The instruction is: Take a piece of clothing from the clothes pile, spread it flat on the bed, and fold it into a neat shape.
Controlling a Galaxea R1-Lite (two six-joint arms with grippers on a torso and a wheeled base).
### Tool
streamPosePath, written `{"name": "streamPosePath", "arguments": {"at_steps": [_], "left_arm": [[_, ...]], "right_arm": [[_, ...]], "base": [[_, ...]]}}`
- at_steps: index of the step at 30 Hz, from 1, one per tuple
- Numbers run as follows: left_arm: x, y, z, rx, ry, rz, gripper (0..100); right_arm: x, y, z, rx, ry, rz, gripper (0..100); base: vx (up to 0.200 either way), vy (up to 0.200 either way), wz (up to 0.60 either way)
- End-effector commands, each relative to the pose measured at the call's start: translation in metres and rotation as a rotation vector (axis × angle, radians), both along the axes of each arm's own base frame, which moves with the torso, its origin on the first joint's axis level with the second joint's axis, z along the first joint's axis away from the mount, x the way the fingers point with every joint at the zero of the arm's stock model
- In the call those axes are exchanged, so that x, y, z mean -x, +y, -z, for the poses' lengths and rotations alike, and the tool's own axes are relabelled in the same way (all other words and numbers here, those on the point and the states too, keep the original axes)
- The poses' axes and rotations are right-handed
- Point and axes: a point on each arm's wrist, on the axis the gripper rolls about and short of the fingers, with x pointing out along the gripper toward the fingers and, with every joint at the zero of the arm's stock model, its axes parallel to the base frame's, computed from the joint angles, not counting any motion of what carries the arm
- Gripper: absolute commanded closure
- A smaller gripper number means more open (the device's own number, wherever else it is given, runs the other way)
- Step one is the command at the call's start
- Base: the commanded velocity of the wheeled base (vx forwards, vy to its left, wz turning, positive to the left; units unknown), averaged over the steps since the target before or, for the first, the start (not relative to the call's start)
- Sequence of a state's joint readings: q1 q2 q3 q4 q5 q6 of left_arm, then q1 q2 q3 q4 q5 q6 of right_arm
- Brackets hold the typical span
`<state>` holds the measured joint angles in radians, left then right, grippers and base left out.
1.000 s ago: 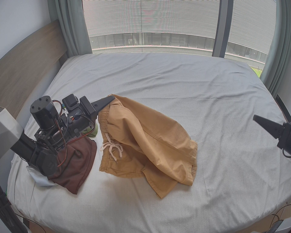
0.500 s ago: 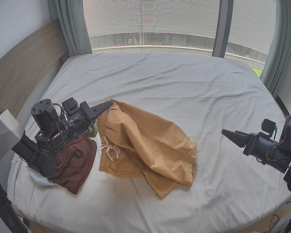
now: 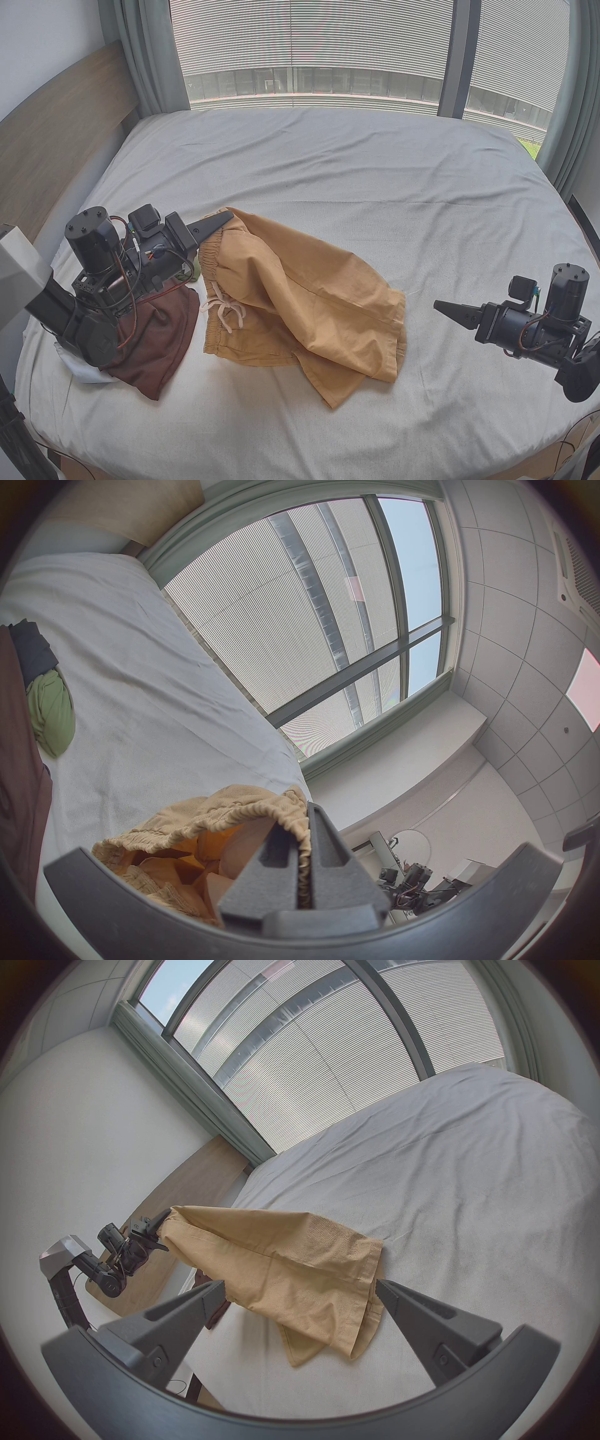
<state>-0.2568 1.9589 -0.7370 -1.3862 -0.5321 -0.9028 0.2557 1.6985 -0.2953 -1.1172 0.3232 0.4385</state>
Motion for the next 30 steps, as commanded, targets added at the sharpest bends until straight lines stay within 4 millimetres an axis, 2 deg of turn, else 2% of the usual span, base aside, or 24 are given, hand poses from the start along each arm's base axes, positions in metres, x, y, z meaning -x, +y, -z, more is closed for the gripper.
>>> {"name": "streamPosePath", "arguments": {"at_steps": [1,11,17,30], "left_arm": [[0.0,0.0,0.002,-0.001,0.005,0.001,100],[0.001,0.0,0.002,-0.002,0.005,0.001,100],[0.002,-0.001,0.003,-0.003,0.007,0.004,100],[0.004,-0.002,0.003,-0.003,0.008,0.007,100]], "right_arm": [[-0.017,0.005,0.041,0.018,0.076,-0.002,0],[-0.035,0.011,0.076,-0.02,0.071,0.005,0],[-0.044,0.015,0.101,-0.015,0.132,0.005,0],[-0.062,0.029,0.133,-0.014,0.182,-0.014,0]], "base": [[0.0,0.0,0.0],[0.0,0.0,0.0],[0.0,0.0,0.0],[0.0,0.0,0.0]]}}
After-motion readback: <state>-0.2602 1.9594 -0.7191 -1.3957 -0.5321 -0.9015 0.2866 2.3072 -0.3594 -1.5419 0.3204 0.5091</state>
